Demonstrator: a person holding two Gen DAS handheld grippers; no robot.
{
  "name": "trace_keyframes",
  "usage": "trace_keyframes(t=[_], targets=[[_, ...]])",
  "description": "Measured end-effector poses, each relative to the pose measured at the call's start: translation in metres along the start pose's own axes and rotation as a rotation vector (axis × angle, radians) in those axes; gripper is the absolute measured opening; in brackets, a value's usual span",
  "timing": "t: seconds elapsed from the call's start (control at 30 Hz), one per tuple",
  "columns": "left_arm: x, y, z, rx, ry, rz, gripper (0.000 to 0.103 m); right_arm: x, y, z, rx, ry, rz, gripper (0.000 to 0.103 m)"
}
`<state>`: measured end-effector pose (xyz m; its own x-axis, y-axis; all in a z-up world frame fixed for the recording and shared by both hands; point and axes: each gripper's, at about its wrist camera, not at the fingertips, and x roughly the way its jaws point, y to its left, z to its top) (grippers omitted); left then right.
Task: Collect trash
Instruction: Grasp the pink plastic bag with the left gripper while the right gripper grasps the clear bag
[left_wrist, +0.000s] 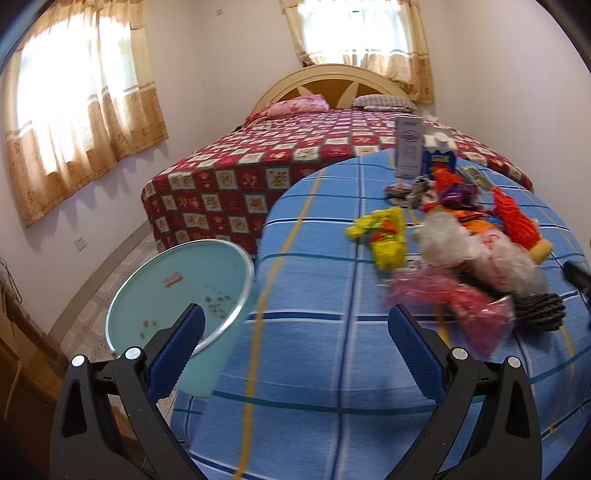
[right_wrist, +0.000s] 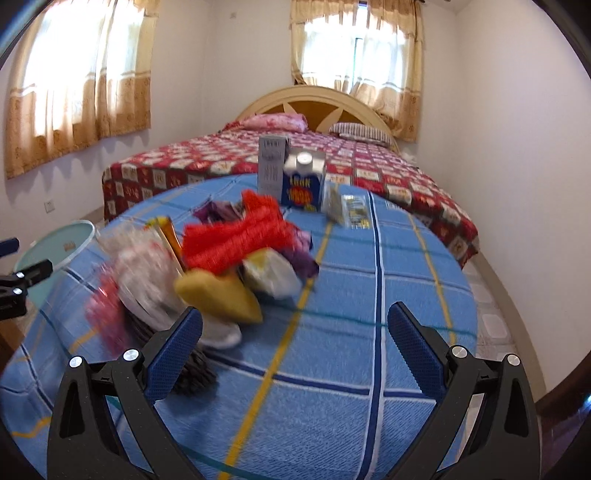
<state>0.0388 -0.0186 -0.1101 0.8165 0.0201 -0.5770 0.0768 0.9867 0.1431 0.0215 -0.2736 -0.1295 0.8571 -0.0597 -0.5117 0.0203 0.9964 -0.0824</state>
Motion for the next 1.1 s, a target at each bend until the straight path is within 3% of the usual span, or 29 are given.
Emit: trace_keyframes(t=[0.2, 0.3, 0.4, 0.53, 0.8, 0.93, 1.1], targets=[[-0.009, -0.044, 0.006, -0.003, -0.023, -0.102, 0.097, -0.003, -0.021, -0.013, 0.047, -0.01, -0.029, 0.098], [-0.011, -0.072, 0.005, 0.047, -0.03, -0.143, 0.097, 0.002, -0.033, -0.017, 0.084, -0.006, -0.035, 0.098], [0.001, -0.092, -0.004, 0.12, 0.015, -0.149, 0.097, 0.004, -0.038, -0.02, 0.108, 0.004, -0.033, 0.098], [0.019, -0.079, -0.008, 0.115, 0.089, -0.103, 0.097, 0.005, -0.035, -0.02, 0.102, 0.0, -0.02, 0.098], [0.032, -0.015, -0.009, 0.089, 0.116, 0.011, 0.097, 0.01, -0.024, -0.025, 0.07, 0.016, -0.006, 0.098], [0.018, -0.009, -0.004, 0.067, 0.092, -0.035, 0.097, 0.008, -0.019, -0.025, 0.051, 0.002, -0.01, 0.098], [0.012, -0.036, 0.0, 0.108, 0.048, -0.093, 0.097, 0.007, -0.017, -0.025, 0.042, -0.003, -0.014, 0.098]])
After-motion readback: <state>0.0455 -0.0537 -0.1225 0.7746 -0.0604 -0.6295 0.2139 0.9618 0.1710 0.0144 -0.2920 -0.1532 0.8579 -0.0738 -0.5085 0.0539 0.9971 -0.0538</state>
